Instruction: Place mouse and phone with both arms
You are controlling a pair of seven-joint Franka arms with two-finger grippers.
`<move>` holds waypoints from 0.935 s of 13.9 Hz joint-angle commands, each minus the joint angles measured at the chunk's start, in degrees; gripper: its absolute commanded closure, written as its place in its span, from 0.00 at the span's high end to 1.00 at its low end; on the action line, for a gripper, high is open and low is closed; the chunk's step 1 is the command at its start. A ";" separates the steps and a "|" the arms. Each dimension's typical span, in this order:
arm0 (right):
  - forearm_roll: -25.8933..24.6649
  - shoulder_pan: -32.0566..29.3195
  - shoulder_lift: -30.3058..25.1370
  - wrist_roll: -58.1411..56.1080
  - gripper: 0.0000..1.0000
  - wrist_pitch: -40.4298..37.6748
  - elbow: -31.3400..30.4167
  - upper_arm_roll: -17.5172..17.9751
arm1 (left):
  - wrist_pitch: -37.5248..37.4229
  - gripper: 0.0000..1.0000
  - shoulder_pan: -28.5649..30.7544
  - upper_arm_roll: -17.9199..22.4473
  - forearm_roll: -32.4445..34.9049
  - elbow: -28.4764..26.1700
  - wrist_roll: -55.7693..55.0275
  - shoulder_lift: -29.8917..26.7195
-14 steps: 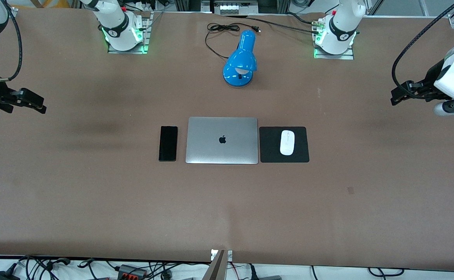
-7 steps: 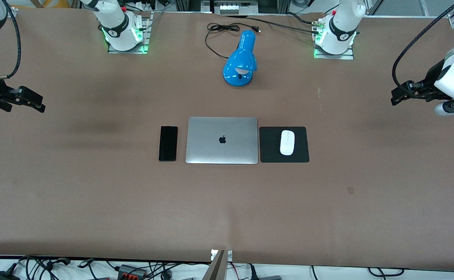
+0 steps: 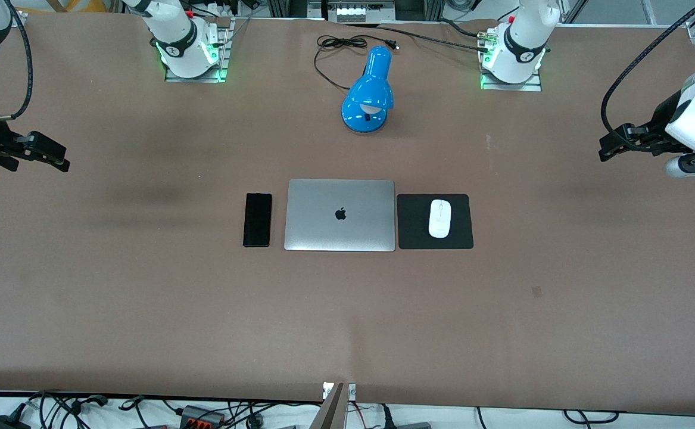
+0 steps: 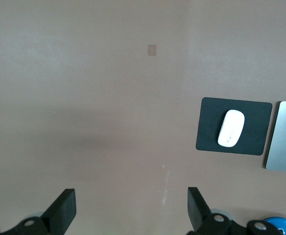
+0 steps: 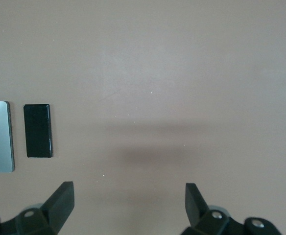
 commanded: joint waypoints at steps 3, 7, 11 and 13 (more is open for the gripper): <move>0.24 0.51 -2.86 -0.78 1.00 -1.12 -1.99 -1.08 | -1.18 1.00 0.27 0.07 -0.03 1.12 0.93 0.12; 0.24 0.69 -3.12 -0.78 1.00 -1.48 -1.99 -1.00 | -1.18 1.00 0.27 0.16 -0.03 1.12 0.93 0.12; 0.32 0.78 -3.12 -0.87 1.00 -1.48 -1.99 -0.91 | -1.18 1.00 0.27 0.16 -0.03 1.12 0.93 0.12; 0.32 0.78 -3.12 -0.87 1.00 -1.48 -1.99 -0.82 | -1.18 1.00 0.27 0.16 -0.03 1.12 0.93 0.12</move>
